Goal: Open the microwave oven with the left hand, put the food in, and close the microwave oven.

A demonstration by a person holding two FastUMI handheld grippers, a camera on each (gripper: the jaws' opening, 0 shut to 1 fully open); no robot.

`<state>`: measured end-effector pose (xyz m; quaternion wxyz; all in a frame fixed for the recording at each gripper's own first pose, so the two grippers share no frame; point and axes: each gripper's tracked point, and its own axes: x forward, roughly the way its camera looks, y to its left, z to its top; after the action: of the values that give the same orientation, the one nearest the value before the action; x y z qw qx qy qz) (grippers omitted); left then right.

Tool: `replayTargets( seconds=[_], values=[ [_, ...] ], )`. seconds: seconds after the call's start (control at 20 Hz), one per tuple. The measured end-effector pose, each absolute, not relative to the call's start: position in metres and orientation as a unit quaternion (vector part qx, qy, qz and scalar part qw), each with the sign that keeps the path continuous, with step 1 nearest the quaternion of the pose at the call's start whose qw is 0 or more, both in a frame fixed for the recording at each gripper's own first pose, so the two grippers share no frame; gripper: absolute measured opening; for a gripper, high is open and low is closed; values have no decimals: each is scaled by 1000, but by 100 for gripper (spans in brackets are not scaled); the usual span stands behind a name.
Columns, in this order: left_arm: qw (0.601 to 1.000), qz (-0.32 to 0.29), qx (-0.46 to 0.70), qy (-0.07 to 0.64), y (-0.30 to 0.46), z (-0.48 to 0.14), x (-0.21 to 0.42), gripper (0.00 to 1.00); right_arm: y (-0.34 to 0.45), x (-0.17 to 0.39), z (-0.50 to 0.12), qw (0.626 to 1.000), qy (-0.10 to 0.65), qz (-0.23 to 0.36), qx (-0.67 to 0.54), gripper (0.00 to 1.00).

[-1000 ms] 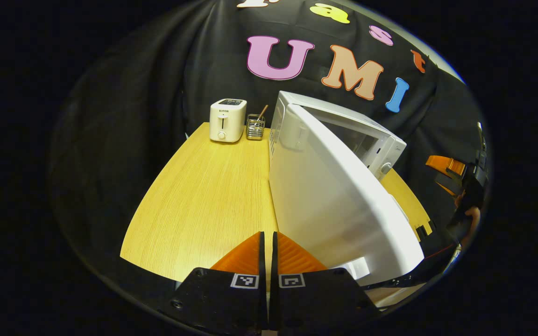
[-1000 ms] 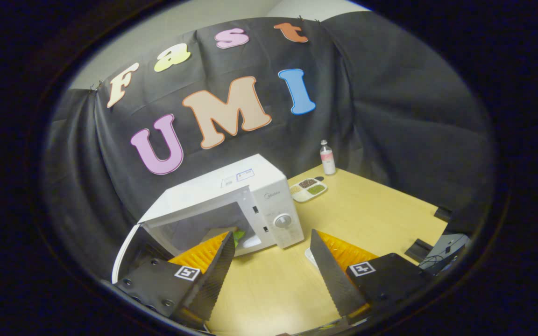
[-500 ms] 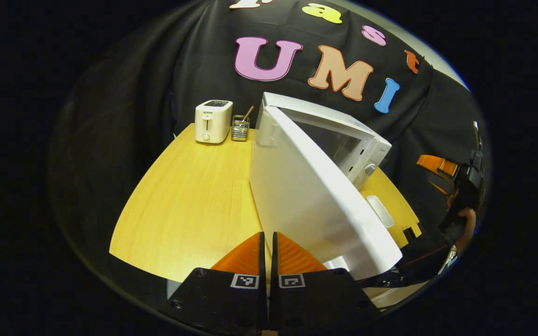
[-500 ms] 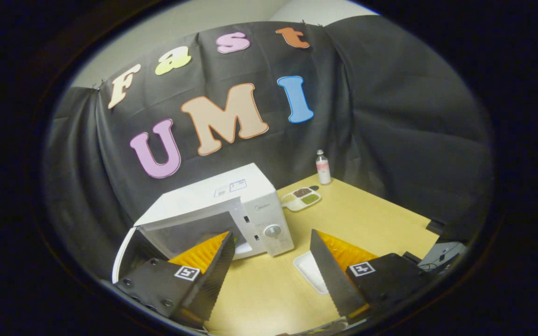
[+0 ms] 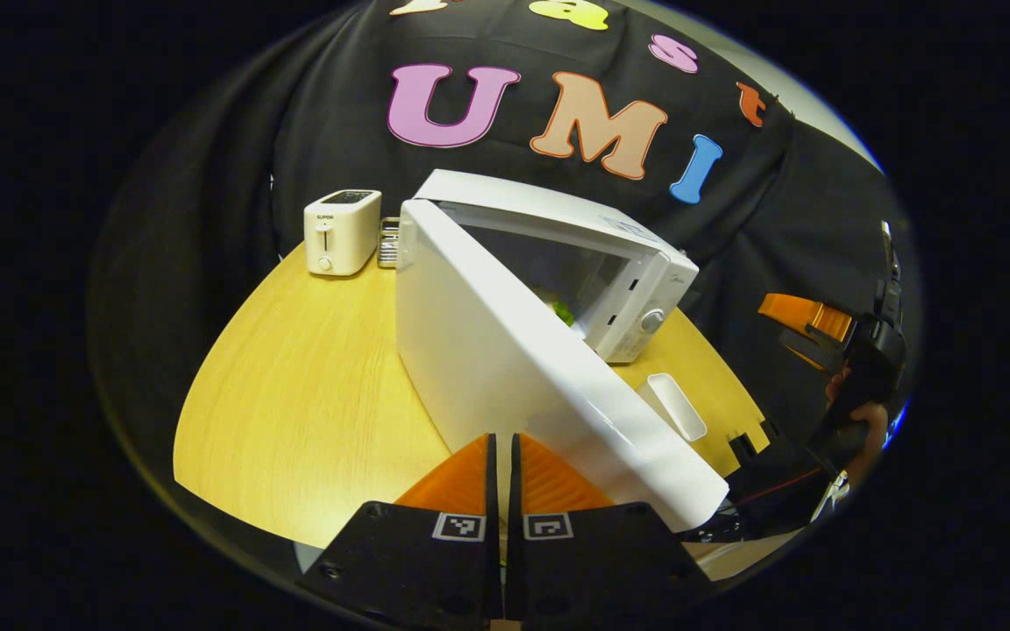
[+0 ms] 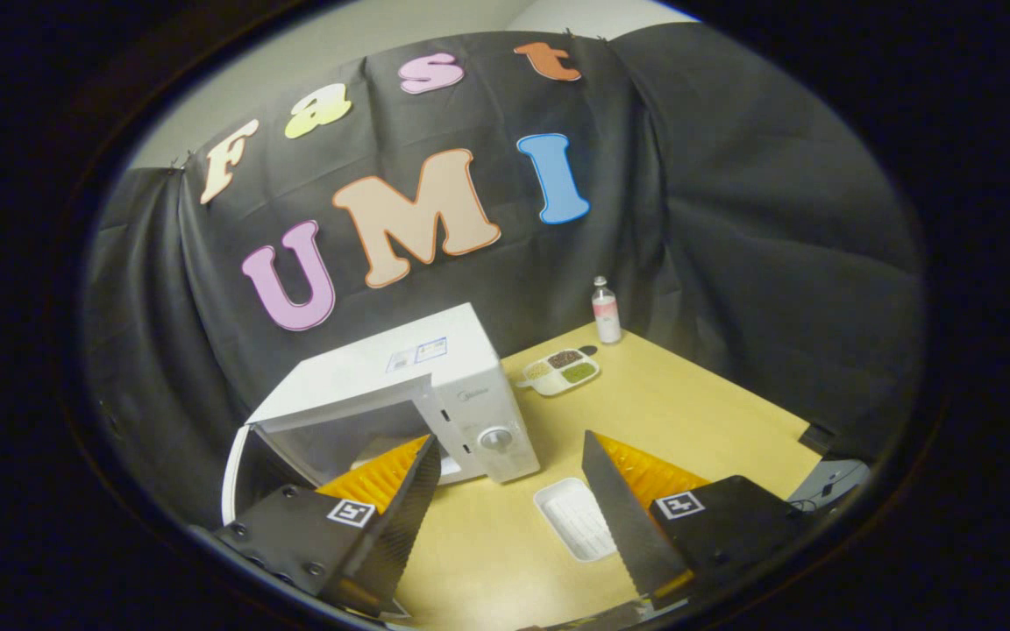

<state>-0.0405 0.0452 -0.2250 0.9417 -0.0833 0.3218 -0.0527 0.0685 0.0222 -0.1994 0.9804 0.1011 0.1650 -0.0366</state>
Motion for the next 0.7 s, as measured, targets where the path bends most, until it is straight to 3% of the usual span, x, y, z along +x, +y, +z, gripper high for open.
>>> replayTargets(
  seconds=[0.7],
  values=[
    [941,-46,-78,327,-30,-232,13,2,-39,90,-202,980,179,-32,77,91]
  ],
)
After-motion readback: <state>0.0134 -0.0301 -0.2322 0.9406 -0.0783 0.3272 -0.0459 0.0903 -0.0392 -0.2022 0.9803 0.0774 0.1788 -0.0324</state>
